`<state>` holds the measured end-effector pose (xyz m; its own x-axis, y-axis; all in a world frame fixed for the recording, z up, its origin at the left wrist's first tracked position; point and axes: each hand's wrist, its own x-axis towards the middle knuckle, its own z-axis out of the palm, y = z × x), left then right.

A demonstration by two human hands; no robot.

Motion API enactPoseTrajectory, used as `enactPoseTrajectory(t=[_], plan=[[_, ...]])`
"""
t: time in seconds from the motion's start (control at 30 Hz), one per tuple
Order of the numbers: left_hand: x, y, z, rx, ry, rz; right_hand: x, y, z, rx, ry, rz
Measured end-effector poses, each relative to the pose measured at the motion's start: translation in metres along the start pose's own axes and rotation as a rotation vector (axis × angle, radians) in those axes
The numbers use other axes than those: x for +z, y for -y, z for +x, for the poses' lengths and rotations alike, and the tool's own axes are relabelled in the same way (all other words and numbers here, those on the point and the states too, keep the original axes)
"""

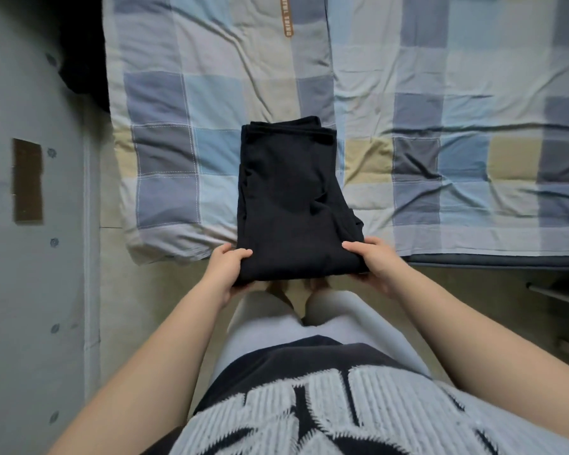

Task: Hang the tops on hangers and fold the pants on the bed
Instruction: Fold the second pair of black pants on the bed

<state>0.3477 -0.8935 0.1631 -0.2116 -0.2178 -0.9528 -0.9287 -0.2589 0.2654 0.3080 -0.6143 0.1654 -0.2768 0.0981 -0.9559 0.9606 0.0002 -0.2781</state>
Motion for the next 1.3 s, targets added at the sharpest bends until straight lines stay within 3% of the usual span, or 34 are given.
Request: enactPoseTrajectory(t=[0.23,0.43,0.6,0.73,0.8,0.87,0.93,1.13,1.23,1.3], plan=[[0.022,-0.092,0.020,0.142,0.056,-0.209,0.023,0.094,0.029,-0.157,-0.019,0.221],[0.053,-0.160,0.078,0.410,0.015,-0.104,0.047,0.157,0.092,-0.322,-0.029,0.224],[0.079,-0.162,0.156,0.665,-0.051,0.058,0.067,0.168,0.158,-0.445,-0.040,0.119],[0.092,-0.132,0.217,0.845,-0.102,0.570,0.079,0.139,0.211,-0.563,0.084,-0.222],[0.095,-0.109,0.238,0.918,-0.211,0.980,0.081,0.119,0.237,-0.598,0.029,-0.741],[0.097,-0.091,0.253,0.983,-0.263,1.222,0.079,0.098,0.256,-0.658,-0.053,-1.214],[0.096,-0.082,0.260,1.009,-0.274,1.288,0.078,0.086,0.265,-0.706,-0.059,-1.345],[0.088,-0.079,0.245,1.019,-0.335,1.231,0.064,0.087,0.254,-0.757,-0.069,-1.208],[0.083,-0.083,0.237,0.938,-0.423,1.032,0.051,0.093,0.248,-0.778,-0.173,-1.001],[0.082,-0.088,0.239,0.764,-0.367,0.791,0.044,0.099,0.251,-0.689,-0.144,-0.794]])
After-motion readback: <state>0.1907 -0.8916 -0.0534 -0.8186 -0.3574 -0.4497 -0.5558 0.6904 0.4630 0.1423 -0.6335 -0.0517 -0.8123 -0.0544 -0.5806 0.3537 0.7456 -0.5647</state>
